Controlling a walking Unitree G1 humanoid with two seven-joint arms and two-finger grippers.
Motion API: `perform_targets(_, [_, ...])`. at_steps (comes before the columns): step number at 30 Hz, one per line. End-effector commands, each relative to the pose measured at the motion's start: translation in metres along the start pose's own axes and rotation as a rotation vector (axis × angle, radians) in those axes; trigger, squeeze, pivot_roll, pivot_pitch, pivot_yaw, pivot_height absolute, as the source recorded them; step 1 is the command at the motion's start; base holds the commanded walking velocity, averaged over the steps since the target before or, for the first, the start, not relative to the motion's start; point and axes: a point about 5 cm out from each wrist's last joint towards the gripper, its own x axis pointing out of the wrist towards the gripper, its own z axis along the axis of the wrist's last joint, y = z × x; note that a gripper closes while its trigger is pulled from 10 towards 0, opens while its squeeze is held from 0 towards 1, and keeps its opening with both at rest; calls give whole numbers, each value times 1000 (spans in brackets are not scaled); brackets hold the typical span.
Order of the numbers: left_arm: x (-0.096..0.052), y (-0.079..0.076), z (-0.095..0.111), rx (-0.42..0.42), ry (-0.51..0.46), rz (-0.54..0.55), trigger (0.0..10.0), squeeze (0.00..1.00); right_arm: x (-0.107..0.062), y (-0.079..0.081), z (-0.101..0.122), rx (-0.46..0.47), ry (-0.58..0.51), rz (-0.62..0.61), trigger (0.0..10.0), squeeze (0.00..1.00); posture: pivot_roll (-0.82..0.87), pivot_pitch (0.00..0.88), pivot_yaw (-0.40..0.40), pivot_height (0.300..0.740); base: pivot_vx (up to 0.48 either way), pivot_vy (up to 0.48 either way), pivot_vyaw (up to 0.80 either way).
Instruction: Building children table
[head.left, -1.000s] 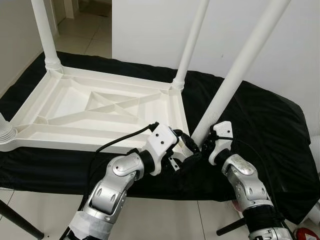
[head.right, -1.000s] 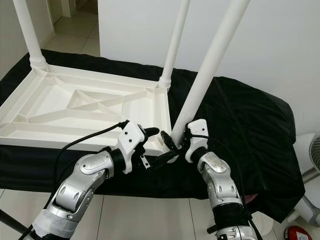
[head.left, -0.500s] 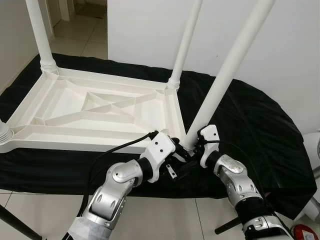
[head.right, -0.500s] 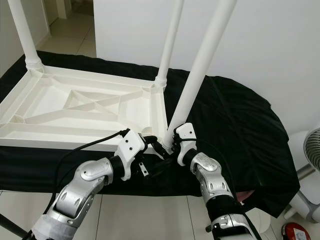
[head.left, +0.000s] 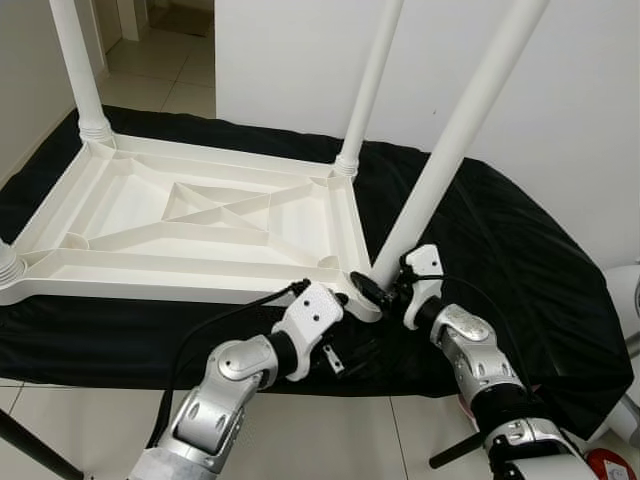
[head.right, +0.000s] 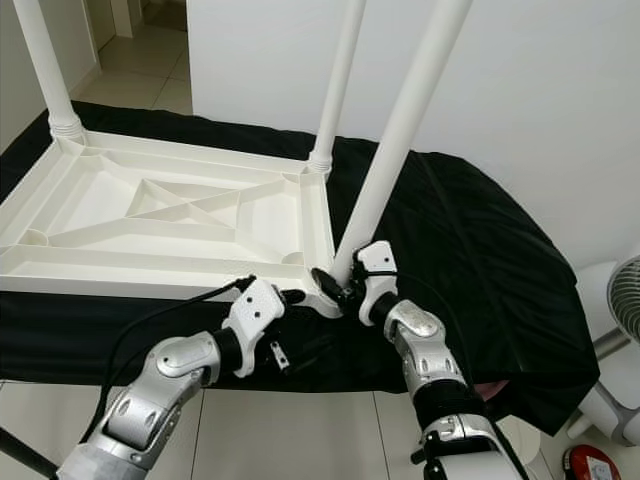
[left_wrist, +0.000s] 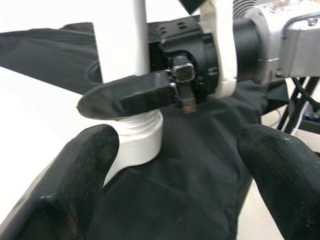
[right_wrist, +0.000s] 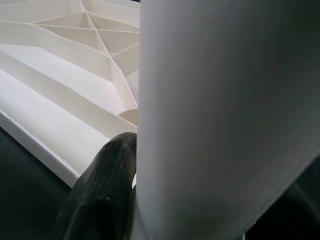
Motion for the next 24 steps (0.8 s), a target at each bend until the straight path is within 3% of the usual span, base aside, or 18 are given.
perform_targets(1, [1, 5, 2, 21, -12, 105, 10000, 0, -3, 6, -15, 44, 49, -11, 0, 0, 56, 0, -160, 740, 0, 0, 0])
perform_targets(3, [1, 5, 2, 21, -12, 105, 10000, 0, -3, 6, -15, 44, 49, -11, 0, 0, 56, 0, -160, 740, 0, 0, 0])
perform_targets(4, [3, 6, 4, 26, -19, 111, 10000, 0, -2, 8, -16, 59, 56, -46, 10000, 0, 54, 0, -163, 740, 0, 0, 0])
perform_targets(7, [9, 9, 6, 26, -27, 129, 10000, 0, 0, 8, -19, 58, 75, -197, 10000, 0, 46, 0, -161, 740, 0, 0, 0])
perform_targets(12, [11, 10, 8, 22, -38, 138, 10000, 0, 1, 10, -20, 71, 78, -269, 10000, 0, 42, 0, -158, 740, 0, 0, 0])
perform_targets(13, [12, 11, 8, 12, -38, 141, 10000, 0, 2, 11, -20, 95, 82, -342, 10000, 0, 40, 0, -156, 740, 0, 0, 0])
perform_targets(22, [14, 20, 7, -45, -23, 170, 10000, 0, 1, 18, -19, 168, 71, -584, 10000, 0, 38, 0, -160, 740, 0, 0, 0])
perform_targets(24, [15, 24, 7, -57, -19, 188, 10000, 0, -1, 22, -16, 182, 69, -733, 10000, 0, 36, 0, -159, 740, 0, 0, 0])
